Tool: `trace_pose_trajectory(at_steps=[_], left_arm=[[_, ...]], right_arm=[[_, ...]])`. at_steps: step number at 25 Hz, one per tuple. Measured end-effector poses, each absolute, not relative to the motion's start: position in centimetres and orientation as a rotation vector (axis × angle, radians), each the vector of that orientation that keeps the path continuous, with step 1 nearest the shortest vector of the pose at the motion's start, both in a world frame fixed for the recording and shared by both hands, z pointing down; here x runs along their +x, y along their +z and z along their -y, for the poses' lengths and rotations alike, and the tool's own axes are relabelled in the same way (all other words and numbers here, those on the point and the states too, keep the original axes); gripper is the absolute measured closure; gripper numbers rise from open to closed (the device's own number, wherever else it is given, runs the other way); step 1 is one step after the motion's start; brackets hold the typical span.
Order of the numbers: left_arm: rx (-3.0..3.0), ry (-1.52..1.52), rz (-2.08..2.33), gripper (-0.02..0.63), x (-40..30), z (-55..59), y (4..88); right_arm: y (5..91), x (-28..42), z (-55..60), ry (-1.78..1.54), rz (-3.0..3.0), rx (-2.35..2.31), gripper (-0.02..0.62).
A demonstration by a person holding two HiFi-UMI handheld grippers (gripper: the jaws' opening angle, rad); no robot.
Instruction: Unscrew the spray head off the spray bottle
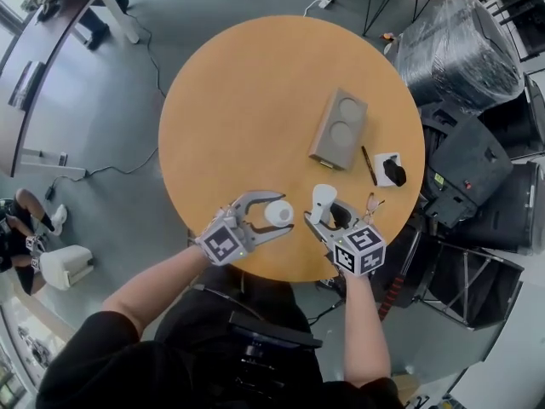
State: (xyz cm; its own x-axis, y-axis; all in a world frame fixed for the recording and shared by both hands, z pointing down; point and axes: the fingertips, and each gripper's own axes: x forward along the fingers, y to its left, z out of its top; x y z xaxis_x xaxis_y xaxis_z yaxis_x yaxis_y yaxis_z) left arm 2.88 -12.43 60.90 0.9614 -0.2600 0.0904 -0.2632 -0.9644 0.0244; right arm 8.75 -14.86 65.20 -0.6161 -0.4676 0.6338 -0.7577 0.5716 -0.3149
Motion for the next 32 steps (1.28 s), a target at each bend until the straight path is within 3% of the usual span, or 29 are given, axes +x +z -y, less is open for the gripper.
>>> trace_pose_trajectory(at_steps=[15,32], left_arm=[[2.99,0.162,0.465,0.298,2.6,14.0,73.7],[2.969,0.324,0.543,0.298,0.4,14.3,80.7]], right_arm=[[81.5,6.8,14.9,0.915,2.126,0.924,0.35],[87.2,4.8,14.2,0.763,1.995,0.85,0.35]])
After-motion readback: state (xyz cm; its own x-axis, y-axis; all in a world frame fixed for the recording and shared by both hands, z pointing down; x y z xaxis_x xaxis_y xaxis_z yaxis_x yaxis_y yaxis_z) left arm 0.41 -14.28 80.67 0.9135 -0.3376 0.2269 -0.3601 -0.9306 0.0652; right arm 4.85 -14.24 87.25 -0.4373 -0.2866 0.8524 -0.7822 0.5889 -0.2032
